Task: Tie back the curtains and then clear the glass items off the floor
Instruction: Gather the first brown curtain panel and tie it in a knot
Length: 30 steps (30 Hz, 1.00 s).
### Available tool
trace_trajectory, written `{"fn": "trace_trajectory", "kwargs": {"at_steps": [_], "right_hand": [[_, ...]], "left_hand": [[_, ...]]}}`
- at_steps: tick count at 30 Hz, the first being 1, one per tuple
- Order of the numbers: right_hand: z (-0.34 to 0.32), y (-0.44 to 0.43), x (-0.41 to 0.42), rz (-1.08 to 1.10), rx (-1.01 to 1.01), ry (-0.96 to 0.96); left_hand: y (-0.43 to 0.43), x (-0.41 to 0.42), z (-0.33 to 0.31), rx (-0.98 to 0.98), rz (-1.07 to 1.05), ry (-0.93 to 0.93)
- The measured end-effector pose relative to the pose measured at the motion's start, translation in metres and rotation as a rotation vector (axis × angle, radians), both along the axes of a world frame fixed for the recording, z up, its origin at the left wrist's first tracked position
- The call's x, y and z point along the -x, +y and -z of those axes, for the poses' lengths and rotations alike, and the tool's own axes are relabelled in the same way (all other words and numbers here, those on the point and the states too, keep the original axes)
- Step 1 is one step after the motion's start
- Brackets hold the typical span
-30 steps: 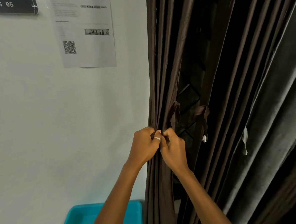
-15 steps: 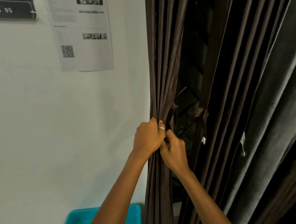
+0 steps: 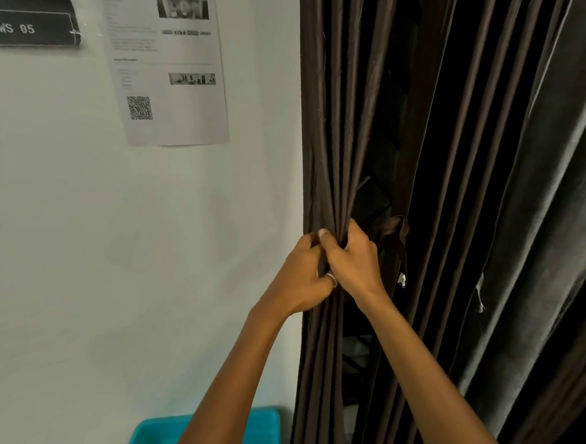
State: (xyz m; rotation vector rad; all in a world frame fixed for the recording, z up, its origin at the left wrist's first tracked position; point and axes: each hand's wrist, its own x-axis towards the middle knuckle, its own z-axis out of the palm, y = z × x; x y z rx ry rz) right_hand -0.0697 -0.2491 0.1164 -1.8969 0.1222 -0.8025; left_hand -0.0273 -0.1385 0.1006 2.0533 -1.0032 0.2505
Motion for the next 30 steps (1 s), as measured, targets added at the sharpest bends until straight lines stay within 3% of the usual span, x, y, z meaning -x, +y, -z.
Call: {"fn": "trace_trajectory", "kwargs": {"at_steps": [3,6,11,13,21,30], "right_hand": [[0.001,-0.009,0.001,-0.006,-0.101,-0.01],[0.0,-0.015,0.003,-0.098,-0.216,-0.014],[-0.003,-0.024,0.009,-0.186,-0.424,-0.032],[-0.006,-0.027,0.014,-0.236,-0.508,-0.031],[-0.012,-0.038,0.018,-0.336,-0.69,0.015],[-0.015,-0.049,0.021,-0.331,-0.654,0.063]], "left_hand": [[0.011,-0.002,0.0,0.034,0.032,0.168],[0.015,-0.007,-0.005,0.271,-0.061,0.331],[0.015,-0.018,-0.017,0.368,-0.322,0.2],[0.015,-0.023,-0.021,0.351,-0.344,0.232],[0.014,-0.03,-0.033,0.386,0.095,0.578],[0.001,-0.036,-0.034,0.439,0.173,0.78]]}}
